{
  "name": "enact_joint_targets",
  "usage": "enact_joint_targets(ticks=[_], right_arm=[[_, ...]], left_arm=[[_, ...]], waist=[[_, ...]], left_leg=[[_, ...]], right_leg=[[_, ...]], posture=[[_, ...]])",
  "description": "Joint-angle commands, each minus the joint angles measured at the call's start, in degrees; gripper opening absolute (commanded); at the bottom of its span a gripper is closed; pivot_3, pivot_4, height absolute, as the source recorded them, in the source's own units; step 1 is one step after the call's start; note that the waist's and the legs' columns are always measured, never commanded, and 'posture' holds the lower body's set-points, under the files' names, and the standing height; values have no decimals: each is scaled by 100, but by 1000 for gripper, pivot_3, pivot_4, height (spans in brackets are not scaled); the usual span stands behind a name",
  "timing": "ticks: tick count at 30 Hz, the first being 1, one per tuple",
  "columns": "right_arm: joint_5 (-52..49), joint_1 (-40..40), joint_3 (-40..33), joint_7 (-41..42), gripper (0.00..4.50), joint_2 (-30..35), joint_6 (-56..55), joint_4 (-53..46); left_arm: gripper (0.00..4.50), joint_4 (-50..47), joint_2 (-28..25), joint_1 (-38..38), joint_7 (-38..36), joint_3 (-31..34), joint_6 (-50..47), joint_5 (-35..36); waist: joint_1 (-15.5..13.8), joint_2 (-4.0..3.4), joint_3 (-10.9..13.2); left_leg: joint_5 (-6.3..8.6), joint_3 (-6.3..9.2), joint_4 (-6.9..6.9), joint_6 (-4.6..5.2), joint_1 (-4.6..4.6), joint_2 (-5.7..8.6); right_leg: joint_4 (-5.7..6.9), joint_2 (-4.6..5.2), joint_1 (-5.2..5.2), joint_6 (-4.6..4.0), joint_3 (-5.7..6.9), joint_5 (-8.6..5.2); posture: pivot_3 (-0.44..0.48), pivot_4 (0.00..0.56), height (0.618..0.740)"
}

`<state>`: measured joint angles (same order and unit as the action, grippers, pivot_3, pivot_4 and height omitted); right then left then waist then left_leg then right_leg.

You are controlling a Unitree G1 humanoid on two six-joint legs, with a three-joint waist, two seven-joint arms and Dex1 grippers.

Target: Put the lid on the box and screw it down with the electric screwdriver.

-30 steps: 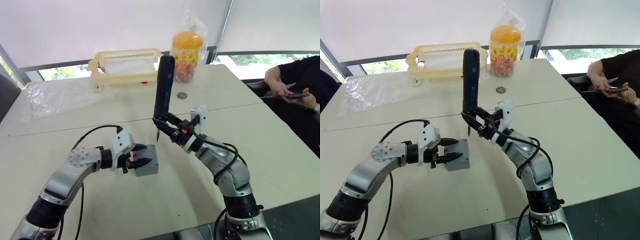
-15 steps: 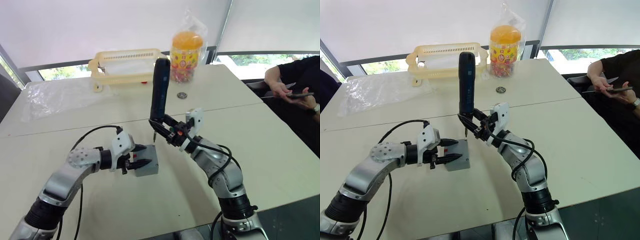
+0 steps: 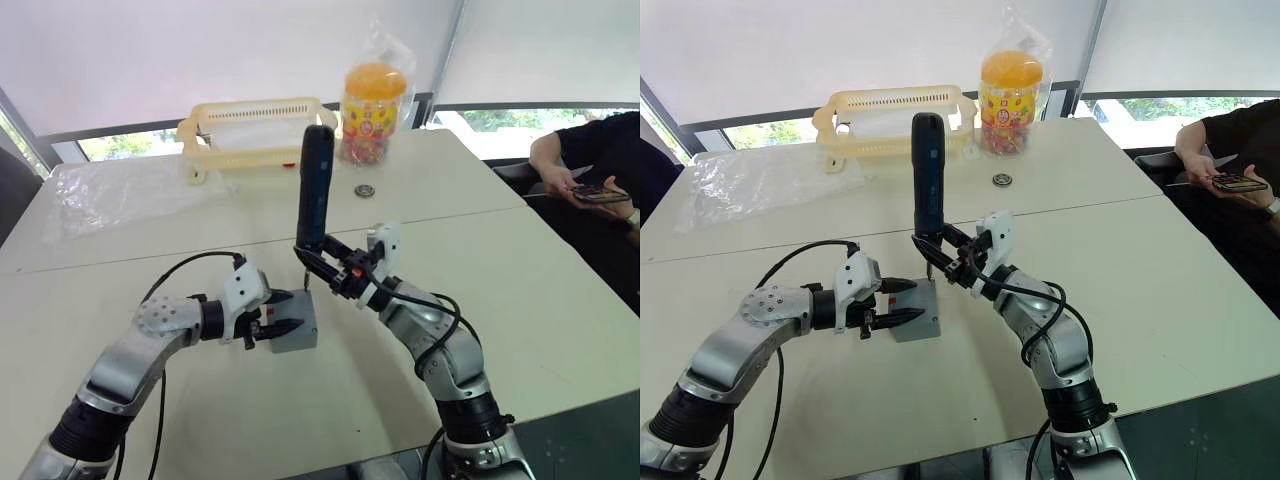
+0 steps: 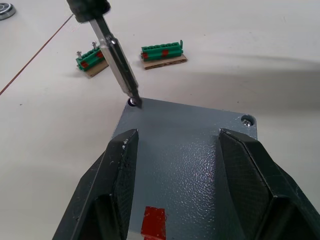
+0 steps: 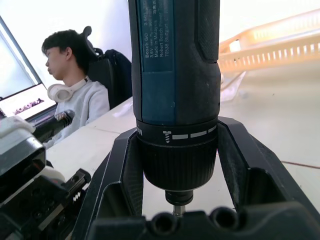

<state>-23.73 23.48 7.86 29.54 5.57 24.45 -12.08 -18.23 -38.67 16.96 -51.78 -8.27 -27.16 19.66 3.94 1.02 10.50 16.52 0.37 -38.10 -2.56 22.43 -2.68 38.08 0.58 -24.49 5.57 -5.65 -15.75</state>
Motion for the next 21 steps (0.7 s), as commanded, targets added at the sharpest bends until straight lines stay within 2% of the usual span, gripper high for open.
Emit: enact_joint_targets(ticks=[1,21], right_arm=[[-19,70,4,49,1695,-22,-230,-333],[-57,165,-100,2,1695,-70,-280,-353]], left_arm=[[2569,73,-28,-101,33,-130,-130,-147],[2569,47,-12,-72,64,-150,-165,-146]], waist=[[0,0,0],[-2,0,-1]], left_leg=[[0,0,0,0,-1,0],[0,0,0,0,-1,0]], right_leg=[[0,0,1,0,0,0],[0,0,2,0,0,0]], posture=[[0,150,740],[0,150,740]])
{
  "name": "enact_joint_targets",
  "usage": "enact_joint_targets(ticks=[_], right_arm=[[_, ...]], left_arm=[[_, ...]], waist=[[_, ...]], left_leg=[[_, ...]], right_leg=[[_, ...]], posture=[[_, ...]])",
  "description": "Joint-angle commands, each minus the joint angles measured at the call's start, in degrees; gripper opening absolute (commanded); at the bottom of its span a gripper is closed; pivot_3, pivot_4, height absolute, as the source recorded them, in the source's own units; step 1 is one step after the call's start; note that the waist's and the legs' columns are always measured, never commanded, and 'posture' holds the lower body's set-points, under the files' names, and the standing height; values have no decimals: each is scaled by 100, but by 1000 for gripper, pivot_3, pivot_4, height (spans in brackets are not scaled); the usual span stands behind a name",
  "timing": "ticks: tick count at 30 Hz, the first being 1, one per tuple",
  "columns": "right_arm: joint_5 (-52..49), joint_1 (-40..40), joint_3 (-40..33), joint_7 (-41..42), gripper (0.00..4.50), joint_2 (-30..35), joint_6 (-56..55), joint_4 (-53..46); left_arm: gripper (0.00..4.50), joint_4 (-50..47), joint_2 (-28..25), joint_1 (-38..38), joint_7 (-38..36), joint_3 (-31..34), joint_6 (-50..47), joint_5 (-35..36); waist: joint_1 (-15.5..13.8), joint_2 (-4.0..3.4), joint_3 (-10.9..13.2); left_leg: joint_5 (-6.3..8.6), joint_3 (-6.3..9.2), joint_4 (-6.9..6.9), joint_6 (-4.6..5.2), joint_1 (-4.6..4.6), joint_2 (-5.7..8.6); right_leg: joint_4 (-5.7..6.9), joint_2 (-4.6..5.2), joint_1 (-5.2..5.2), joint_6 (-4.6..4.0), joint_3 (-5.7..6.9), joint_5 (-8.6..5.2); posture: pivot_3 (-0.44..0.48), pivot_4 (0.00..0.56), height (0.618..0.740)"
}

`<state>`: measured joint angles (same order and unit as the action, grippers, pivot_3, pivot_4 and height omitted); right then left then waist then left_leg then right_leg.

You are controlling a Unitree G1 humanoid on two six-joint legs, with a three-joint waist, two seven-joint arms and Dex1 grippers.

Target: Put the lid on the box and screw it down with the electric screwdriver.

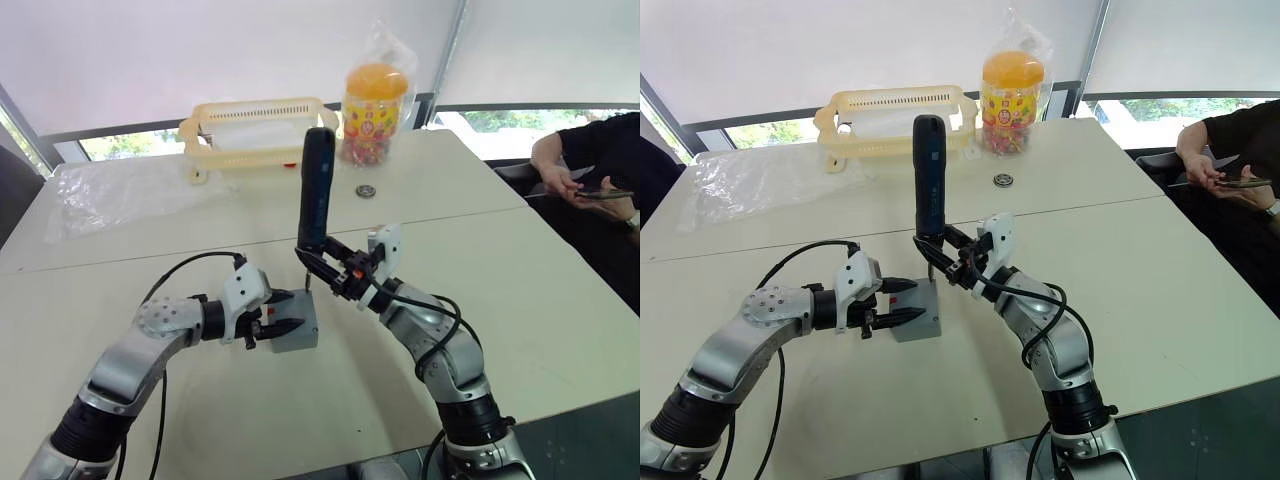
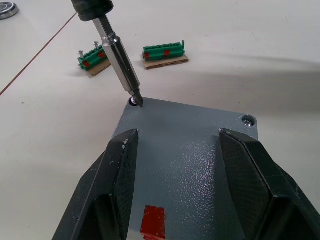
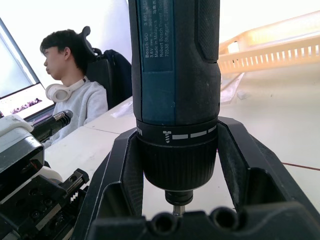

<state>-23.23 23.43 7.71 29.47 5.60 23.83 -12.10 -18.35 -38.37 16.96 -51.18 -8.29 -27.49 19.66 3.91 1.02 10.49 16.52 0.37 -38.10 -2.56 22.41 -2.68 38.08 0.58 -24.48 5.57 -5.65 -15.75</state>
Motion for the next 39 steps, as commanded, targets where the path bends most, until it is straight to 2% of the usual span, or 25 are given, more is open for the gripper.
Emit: enact_joint_targets(ticks=[1,39], right_arm=[[-106,175,-87,9,1695,-73,-220,-349],[44,80,-39,86,1695,-30,-368,-186]], left_arm=[[2569,60,-42,-69,4,-148,-135,-146],[2569,30,-38,-98,41,-146,-171,-166]], waist=[[0,0,0],[-1,0,0]], left_leg=[[0,0,0,0,0,0],[0,0,0,0,0,0]], right_leg=[[0,0,0,0,0,0],[0,0,0,0,0,0]], posture=[[0,150,740],[0,150,740]])
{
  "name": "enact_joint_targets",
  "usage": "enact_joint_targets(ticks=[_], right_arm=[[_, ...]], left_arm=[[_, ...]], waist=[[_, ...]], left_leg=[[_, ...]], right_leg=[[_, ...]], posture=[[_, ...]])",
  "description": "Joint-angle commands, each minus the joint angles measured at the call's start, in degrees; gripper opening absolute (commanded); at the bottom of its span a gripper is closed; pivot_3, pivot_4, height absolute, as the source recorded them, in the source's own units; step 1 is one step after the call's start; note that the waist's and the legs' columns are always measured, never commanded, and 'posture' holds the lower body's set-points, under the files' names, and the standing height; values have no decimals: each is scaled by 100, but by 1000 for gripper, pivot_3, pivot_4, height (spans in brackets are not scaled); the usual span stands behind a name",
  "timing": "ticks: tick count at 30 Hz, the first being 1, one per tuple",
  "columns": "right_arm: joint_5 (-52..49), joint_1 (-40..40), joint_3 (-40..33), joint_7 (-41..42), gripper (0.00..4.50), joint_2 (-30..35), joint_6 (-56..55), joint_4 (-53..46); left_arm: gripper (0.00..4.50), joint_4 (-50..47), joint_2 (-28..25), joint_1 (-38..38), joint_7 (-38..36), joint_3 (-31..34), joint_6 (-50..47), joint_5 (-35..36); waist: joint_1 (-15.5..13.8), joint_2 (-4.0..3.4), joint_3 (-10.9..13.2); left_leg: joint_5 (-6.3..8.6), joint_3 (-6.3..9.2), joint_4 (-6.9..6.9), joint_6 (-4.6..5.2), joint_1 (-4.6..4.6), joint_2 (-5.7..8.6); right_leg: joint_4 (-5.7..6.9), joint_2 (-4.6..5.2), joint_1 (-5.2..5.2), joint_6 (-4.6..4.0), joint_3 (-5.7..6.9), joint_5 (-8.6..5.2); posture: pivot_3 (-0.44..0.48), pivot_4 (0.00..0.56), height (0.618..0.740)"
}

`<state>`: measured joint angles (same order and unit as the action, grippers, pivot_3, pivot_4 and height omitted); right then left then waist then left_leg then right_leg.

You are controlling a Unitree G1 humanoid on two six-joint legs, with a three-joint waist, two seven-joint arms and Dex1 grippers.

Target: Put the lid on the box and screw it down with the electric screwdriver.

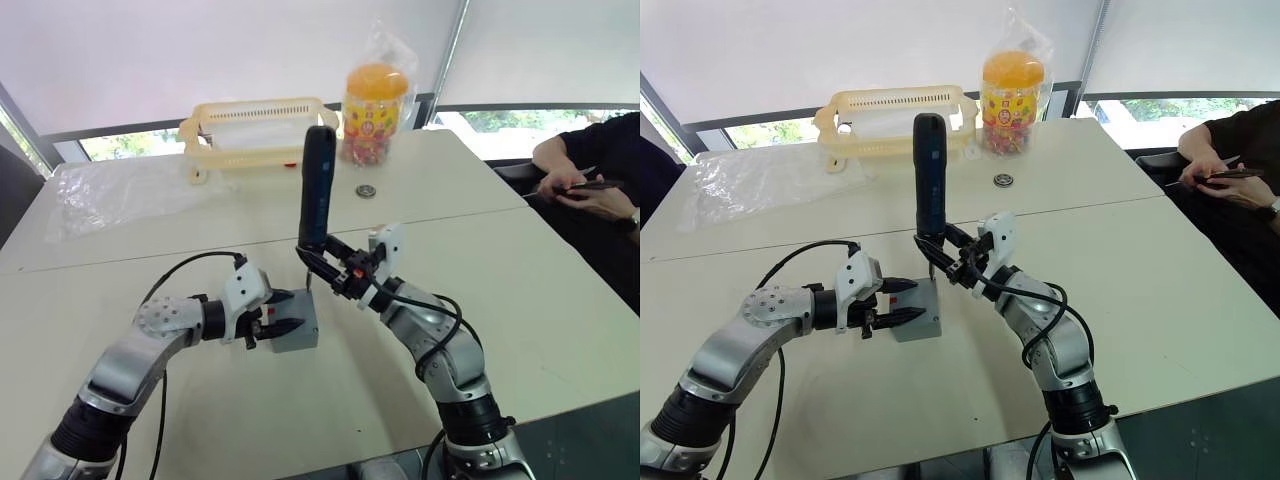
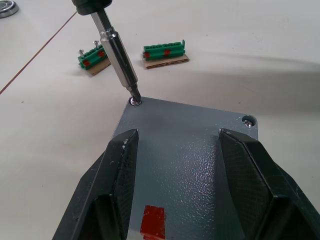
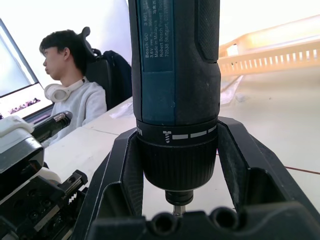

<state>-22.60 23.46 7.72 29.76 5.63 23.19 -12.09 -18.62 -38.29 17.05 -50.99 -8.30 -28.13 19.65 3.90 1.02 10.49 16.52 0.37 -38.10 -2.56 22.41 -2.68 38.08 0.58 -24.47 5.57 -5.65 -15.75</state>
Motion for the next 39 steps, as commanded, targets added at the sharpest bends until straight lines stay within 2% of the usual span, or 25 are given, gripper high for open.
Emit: enact_joint_targets(ticks=[1,22,32,39], right_arm=[[4,77,-38,57,1695,-36,-335,-152],[544,-95,284,73,1695,112,-599,319],[1026,-154,524,144,1695,434,-929,580],[1124,-190,556,118,1695,450,-1034,748]], left_arm=[[2569,54,-45,-106,27,-144,-108,-165],[2569,85,-40,-83,44,-135,-135,-173],[2569,71,-32,-96,63,-125,-148,-178],[2569,77,-24,-99,69,-126,-139,-194]], waist=[[0,0,0],[2,4,-10],[0,4,-48],[-8,7,-79]], left_leg=[[0,0,0,0,0,0],[0,0,0,0,-12,0],[0,0,0,0,-18,0],[1,0,1,1,-62,1]], right_leg=[[0,0,0,0,0,0],[0,0,11,0,0,0],[0,0,19,0,0,-1],[-5,0,65,-2,0,-3]], posture=[[0,150,740],[0,150,740],[0,150,740],[0,150,740]])
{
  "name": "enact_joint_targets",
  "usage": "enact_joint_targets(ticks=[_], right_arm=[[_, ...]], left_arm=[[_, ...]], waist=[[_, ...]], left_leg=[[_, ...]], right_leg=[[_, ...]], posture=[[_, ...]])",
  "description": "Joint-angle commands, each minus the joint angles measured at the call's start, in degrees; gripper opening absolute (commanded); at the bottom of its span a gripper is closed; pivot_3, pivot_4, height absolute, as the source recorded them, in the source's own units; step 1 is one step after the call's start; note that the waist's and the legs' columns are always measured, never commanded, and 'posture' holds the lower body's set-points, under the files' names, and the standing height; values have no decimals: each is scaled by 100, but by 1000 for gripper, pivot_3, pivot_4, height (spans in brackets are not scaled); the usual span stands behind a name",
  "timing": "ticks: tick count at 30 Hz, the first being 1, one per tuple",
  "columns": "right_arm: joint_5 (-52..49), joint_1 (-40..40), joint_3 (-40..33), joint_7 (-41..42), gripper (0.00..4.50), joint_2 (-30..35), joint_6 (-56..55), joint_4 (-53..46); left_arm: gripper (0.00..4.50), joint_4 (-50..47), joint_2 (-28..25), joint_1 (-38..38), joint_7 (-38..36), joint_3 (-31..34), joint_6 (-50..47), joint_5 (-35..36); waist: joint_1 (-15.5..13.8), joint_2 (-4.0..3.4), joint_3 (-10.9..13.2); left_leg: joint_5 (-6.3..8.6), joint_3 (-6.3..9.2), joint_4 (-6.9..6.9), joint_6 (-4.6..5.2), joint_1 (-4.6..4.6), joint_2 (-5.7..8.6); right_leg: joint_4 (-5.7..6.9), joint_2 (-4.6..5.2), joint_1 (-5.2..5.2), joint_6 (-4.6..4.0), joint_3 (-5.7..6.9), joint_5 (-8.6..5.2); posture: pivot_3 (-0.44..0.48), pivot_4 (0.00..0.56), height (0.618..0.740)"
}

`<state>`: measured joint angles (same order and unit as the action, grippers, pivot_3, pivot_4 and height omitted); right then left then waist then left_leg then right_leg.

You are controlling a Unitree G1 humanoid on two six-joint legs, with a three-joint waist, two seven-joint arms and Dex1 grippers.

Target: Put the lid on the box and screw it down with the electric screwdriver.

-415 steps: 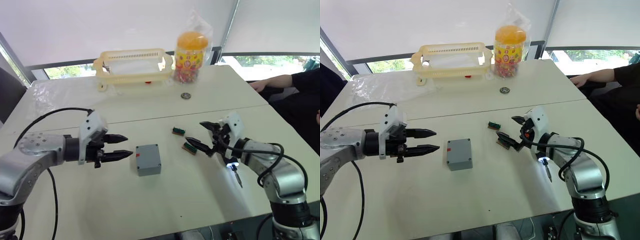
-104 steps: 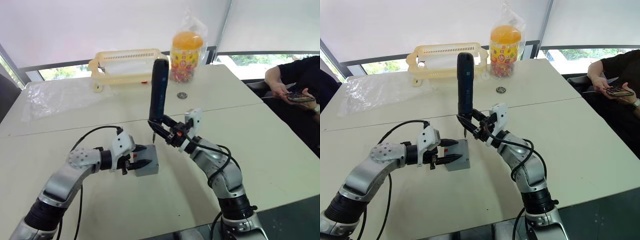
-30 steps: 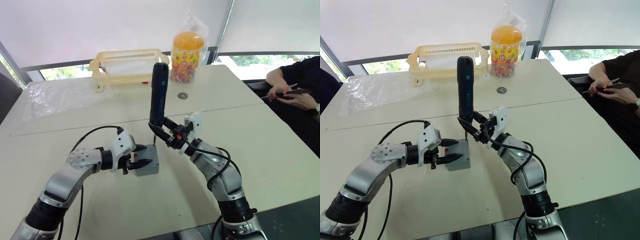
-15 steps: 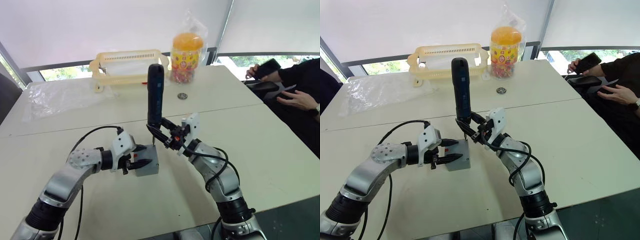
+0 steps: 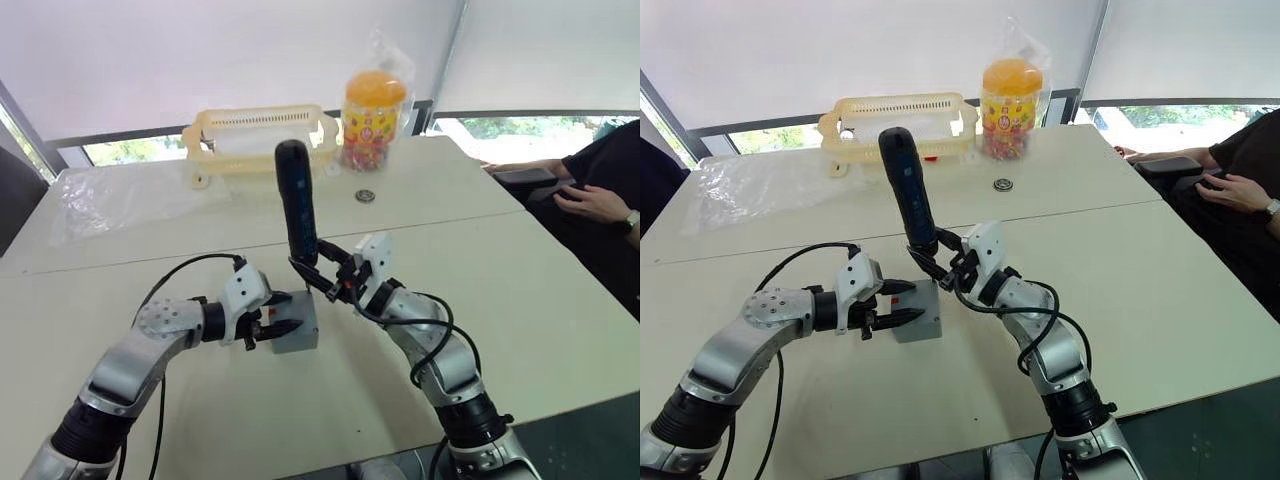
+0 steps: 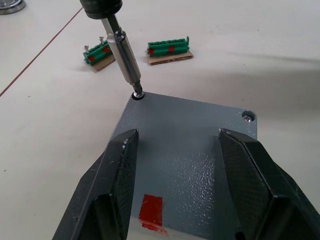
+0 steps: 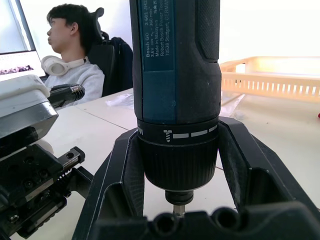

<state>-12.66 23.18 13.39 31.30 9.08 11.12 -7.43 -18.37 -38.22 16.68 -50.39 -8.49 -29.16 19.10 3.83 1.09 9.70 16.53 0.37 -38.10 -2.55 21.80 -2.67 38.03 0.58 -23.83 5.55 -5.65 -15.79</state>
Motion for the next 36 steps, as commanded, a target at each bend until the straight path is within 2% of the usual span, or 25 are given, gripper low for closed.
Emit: enact_joint_targets(ticks=[1,6,16,28,36], right_arm=[[60,-186,-45,-27,1695,75,214,256],[-379,-278,-116,135,1695,-120,306,64],[-109,-77,-149,-19,1695,-249,-217,688],[-563,59,-546,-214,1695,-243,204,-568],[-609,209,-563,-360,1695,-397,275,-589]], left_arm=[[2569,53,-31,-62,9,-105,-37,-141],[2569,35,-27,-76,15,-111,-39,-152],[2569,35,-24,-71,43,-112,-41,-158],[2569,102,-22,-73,15,-120,-16,-161],[2569,166,7,-45,5,-173,34,-182]], waist=[[-1,1,0],[0,7,-5],[8,7,-5],[6,4,3],[13,2,6]], left_leg=[[1,0,7,0,-29,0],[1,0,10,1,-47,0],[1,1,11,1,-47,-1],[1,1,11,1,-34,-1],[2,1,17,1,-30,-1]], right_leg=[[-8,0,29,-3,0,-4],[-17,1,51,-13,0,-14],[-17,1,50,-13,0,-14],[-20,2,39,-14,0,-15],[-23,1,32,-13,-1,-14]], posture=[[0,150,740],[0,150,740],[0,150,740],[0,150,740],[0,150,740]])
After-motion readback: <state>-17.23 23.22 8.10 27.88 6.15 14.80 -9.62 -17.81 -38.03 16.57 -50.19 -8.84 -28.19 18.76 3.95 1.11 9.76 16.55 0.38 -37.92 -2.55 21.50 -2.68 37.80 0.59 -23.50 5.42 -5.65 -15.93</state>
